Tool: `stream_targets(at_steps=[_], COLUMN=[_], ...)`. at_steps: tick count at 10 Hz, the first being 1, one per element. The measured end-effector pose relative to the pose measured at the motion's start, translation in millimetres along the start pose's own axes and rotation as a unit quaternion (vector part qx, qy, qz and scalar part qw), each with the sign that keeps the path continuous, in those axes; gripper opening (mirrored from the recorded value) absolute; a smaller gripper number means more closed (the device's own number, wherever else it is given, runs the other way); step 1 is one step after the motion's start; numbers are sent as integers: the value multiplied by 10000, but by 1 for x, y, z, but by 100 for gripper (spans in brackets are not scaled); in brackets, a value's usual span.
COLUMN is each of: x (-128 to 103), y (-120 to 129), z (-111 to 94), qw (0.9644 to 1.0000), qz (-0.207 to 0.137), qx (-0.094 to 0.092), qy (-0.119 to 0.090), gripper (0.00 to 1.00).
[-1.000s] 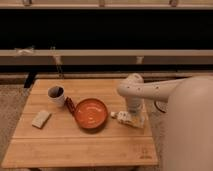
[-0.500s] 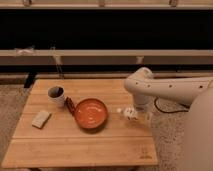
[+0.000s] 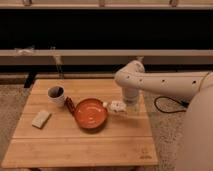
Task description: Place the bottle in the ceramic bowl
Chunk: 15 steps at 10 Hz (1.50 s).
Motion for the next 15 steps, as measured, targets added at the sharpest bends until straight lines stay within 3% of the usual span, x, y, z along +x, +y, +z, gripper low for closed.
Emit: stream_targets(at_steps=[2, 4, 6, 9, 12, 13, 15], x=[-45, -89, -127, -150, -161, -168, -181], y=[-7, -10, -9, 1, 9, 12, 16], z=[-10, -17, -18, -8, 4, 6, 9], qw=[9984, 9934, 9855, 9752, 9675, 9637, 9572], qz=[-477, -994, -1501, -1955, -2184, -2287, -2454], qx=[86, 141, 127, -13, -145, -174, -229], qy=[-301, -561, -786, -1037, -1263, -1366, -1515], gripper=[0, 1, 16, 46, 74, 80, 80])
